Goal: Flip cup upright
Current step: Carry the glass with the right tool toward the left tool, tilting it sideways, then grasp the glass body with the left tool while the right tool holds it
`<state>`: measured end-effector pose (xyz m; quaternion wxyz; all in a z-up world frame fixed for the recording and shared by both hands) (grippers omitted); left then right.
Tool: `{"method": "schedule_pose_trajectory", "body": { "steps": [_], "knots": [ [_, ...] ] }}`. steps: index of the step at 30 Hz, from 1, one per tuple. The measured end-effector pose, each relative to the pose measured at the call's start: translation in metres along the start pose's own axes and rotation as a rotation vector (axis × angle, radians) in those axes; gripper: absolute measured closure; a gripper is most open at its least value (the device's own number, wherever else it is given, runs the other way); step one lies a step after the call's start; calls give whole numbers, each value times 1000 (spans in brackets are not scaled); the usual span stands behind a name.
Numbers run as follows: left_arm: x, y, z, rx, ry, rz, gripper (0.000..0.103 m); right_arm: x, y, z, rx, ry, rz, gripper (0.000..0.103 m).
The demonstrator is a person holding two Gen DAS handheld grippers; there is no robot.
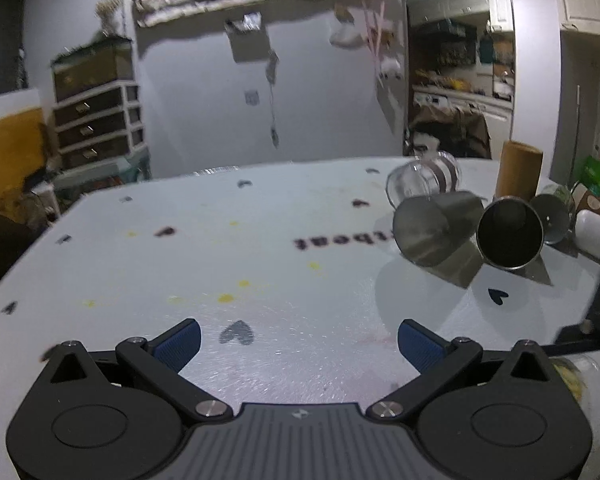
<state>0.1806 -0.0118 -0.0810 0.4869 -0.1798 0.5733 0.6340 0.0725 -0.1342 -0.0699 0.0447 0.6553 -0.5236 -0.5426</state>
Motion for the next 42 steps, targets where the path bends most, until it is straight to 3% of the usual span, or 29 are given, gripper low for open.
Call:
{"method": "schedule_pose_trajectory", "body": {
  "steps": [4, 13, 20, 27, 32, 37, 42],
  "knots": [
    [2, -15, -3, 58, -17, 30, 0, 9, 3, 2, 53, -6, 4, 19],
    [19, -22, 0, 23, -99, 100, 0, 24, 25, -22, 200, -170, -35, 17],
    [34, -3, -12, 94, -87, 97, 0, 25, 32, -59, 275, -397, -92, 17],
    [44, 8, -15, 119, -32, 124, 0, 33, 21, -73, 328, -600, -96, 17],
    [49, 10, -16, 124, -17, 131, 0, 40, 12, -81, 299, -743, -96, 21],
    [47, 10, -14, 137, 11, 127, 0, 44, 12, -82, 292, -773, -96, 21],
    [33, 24, -5, 207, 121, 93, 1, 45, 25, -85, 276, -848, -132, 20]
  ]
}}
Point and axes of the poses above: each gripper's, at about its wrist camera, not at the fingertips, and y roughly against the way its jaws point, z to its left, x to its underside, the point moved 9 cm from there along -y, roughly the way its jaws point, and after that the axes turned 15 degrees about -y, right-handed, at the moved point
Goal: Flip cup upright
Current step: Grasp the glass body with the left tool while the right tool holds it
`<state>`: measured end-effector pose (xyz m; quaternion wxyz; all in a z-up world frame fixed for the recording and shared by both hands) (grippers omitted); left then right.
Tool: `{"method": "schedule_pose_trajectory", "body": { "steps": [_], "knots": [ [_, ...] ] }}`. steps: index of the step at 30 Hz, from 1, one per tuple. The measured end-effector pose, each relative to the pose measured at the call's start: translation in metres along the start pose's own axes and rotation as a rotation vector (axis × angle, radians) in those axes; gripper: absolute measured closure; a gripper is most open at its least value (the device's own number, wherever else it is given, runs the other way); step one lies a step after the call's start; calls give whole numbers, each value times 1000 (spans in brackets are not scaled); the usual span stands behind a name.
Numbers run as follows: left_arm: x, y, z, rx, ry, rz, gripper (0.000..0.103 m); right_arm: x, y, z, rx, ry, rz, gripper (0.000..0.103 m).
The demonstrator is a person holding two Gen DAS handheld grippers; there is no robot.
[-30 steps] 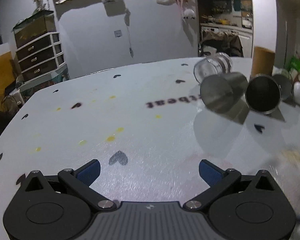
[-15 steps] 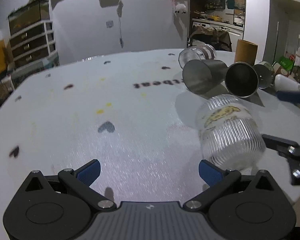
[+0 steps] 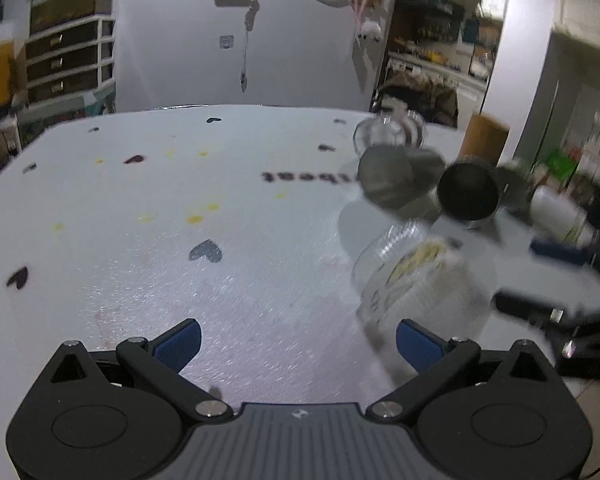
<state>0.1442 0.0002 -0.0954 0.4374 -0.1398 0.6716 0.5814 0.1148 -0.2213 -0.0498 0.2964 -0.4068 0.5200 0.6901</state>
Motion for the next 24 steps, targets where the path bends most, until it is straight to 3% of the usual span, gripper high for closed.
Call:
{"method": "schedule_pose_trajectory", "body": {
  "steps": [6, 9, 11, 18, 24],
  "knots": [
    [-24, -4, -7, 178, 221, 47, 4, -1, 13, -1, -91, -222, 33, 20],
    [-34, -17, -20, 238, 263, 84, 8, 4, 17, 1, -183, -366, 75, 23],
    [-39, -27, -30, 257, 261, 103, 10, 8, 19, 4, -226, -430, 101, 27],
    [-40, -65, -45, 280, 335, 214, 15, 19, 12, 9, -250, -499, 154, 35],
    [-41, -73, -45, 281, 347, 228, 29, 24, 9, 10, -269, -513, 177, 38]
  ]
}}
Point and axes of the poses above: each gripper's, at about its wrist camera, not at the fingertips, and y roughly against the way its jaws point, z to its left, x to its underside, the point moved 9 cm from there along -y, roughly the way its jaws point, and after that the axes turned 15 degrees about -y, right-handed, at the moved point
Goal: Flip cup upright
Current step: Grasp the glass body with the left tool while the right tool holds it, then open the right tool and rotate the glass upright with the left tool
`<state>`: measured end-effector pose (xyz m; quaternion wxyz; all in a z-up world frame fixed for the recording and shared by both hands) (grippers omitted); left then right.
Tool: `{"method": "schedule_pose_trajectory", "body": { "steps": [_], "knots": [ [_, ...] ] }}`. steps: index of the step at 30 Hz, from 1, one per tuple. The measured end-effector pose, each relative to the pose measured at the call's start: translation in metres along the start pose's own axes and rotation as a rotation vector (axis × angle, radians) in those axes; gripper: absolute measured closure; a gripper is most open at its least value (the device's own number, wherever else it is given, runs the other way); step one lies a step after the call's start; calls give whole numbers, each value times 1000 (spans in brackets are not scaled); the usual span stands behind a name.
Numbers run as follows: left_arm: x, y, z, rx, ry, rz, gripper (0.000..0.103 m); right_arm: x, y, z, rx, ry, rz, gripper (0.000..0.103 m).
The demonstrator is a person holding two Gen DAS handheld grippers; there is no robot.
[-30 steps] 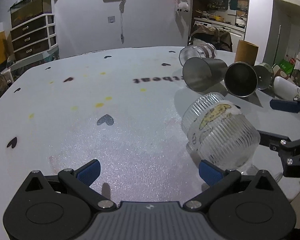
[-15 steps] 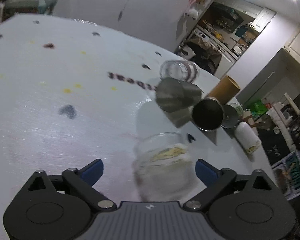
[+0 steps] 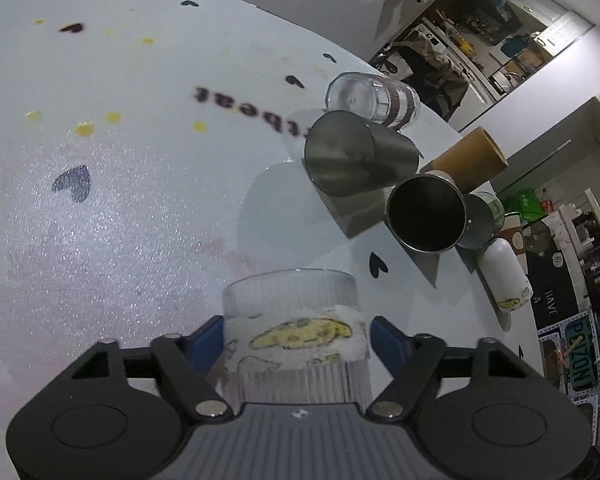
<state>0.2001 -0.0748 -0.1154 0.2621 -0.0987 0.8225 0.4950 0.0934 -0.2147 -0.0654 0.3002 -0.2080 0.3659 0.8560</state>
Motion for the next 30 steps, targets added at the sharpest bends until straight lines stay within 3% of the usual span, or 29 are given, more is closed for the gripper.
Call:
{"method": "schedule_pose_trajectory", "body": {
  "steps": [6, 12, 19, 30],
  "knots": [
    [4, 15, -4, 2, -58, -46, 30, 0, 3, 1, 0, 8, -14, 38],
    [10, 54, -19, -48, -220, -166, 30, -3, 13, 6, 3, 44, -57, 38],
    [6, 95, -19, -208, -376, -319, 30, -4, 22, 13, 26, 101, -100, 38],
    [-66, 107, 85, -530, -254, -397, 31, -2, 13, 6, 84, 127, -94, 38]
  ]
}}
Point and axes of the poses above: each gripper's, at about its wrist camera, not at the fingertips, and y roughly against the way its jaws point, z to its left, x to its underside, the point moved 9 cm from there along -y, roughly the way its jaws point, and after that the axes turned 15 degrees about -y, right-handed, at the moved point
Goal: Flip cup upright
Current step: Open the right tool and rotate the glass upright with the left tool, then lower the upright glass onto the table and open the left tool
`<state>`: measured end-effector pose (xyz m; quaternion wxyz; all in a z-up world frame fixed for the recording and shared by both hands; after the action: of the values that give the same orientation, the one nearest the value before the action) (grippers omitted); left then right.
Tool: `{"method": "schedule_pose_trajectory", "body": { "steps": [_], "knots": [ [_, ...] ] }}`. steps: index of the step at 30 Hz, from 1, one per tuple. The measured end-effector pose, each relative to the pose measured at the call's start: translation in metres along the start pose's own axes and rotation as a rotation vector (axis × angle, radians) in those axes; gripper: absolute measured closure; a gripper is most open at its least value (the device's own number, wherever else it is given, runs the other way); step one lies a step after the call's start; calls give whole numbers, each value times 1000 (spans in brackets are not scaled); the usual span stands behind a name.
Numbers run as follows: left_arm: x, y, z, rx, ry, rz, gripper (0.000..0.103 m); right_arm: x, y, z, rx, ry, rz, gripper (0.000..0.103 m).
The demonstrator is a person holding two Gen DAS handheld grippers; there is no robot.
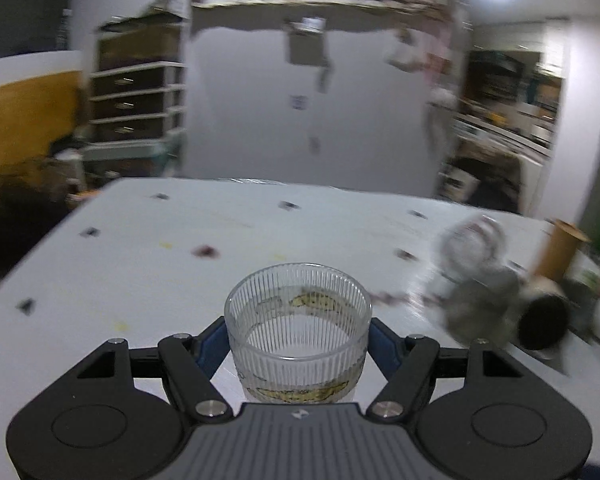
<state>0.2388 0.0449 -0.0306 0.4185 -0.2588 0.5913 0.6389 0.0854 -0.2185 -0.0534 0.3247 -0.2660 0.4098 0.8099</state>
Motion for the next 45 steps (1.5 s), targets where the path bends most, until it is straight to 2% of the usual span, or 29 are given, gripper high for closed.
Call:
{"method": "schedule_pose_trajectory", "body": {
  "steps": [3, 6, 12, 18, 26, 34, 37, 45],
  "knots": [
    [-14, -17, 33, -91, 21, -19, 30, 1, -2, -2, 10, 4, 3, 38],
    [-28, -33, 64, -151, 52, -32, 30, 2, -4, -2, 21, 11, 6, 38],
    [-37, -55, 114, -235, 113, -2, 30, 4, -6, -4, 39, 18, 6, 38],
    [-31, -66, 134, -278, 151, -5, 30, 6, -9, -2, 36, 24, 8, 38],
    [-28, -73, 127, -285, 99, -1, 30, 8, -12, 0, 50, 38, 11, 38],
    [-32, -68, 129, -264, 118, -27, 28, 5, -12, 2, 49, 50, -2, 38],
    [-34, -55, 127, -269, 115, -45, 19, 2, -12, 4, 46, 58, -12, 38],
    [-31, 7, 89, -254, 27, -115, 13, -20, -10, 11, 47, 88, -87, 38]
  ]
}}
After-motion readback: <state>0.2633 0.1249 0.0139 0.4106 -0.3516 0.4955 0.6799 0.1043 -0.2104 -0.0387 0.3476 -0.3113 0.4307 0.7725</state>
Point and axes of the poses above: each gripper's, at about its wrist camera, not at the fingertips, and y roughly against the way its jaws point, z to its left, x to its underside, the point moved 9 cm from there along -y, roughly the way its jaws point, and after that the axes turned 15 degrees about -y, right-handed, at the moved point
